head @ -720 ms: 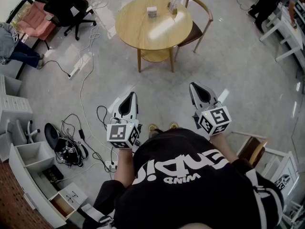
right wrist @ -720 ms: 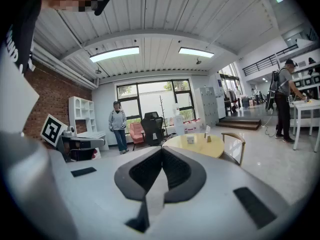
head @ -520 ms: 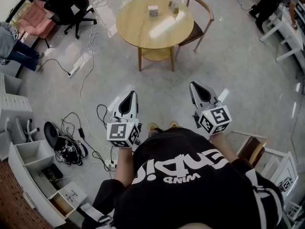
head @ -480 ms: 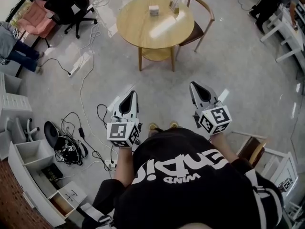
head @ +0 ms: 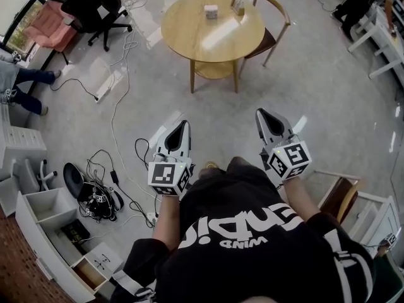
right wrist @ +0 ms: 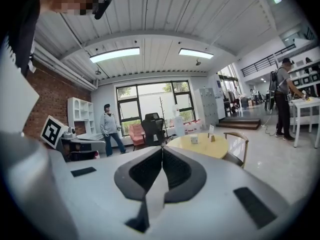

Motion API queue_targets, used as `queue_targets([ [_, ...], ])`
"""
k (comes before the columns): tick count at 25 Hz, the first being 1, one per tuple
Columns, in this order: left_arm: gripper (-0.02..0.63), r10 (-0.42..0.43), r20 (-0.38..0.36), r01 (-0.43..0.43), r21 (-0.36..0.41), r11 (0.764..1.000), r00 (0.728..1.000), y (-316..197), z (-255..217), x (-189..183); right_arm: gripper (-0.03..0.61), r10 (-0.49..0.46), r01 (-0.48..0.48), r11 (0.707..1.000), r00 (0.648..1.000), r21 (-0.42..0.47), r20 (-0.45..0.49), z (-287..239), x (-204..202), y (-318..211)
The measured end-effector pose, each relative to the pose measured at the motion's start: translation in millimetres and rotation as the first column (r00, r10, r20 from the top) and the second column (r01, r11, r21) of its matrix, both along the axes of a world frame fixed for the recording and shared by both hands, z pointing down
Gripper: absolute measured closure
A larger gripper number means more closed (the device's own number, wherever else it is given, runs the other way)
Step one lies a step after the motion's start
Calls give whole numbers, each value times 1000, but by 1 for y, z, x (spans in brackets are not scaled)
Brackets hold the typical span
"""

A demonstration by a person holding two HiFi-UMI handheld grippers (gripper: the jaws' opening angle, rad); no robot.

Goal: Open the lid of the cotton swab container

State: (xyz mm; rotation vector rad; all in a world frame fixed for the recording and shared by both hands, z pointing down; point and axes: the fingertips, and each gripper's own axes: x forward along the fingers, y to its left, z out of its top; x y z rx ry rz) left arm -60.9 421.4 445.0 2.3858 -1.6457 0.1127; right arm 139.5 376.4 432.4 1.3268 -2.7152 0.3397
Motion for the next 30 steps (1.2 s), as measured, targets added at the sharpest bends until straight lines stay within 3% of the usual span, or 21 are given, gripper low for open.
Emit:
queue_targets([
  [14, 606, 42, -29, -42, 27, 999, 999, -4, -1, -19, 575, 78, -78, 997, 997, -5, 3, 11, -5, 8],
  [30, 606, 41, -36, -41, 25, 999, 998, -73, 3, -27, 575, 78, -78, 997, 997, -14, 29, 23, -13, -58],
])
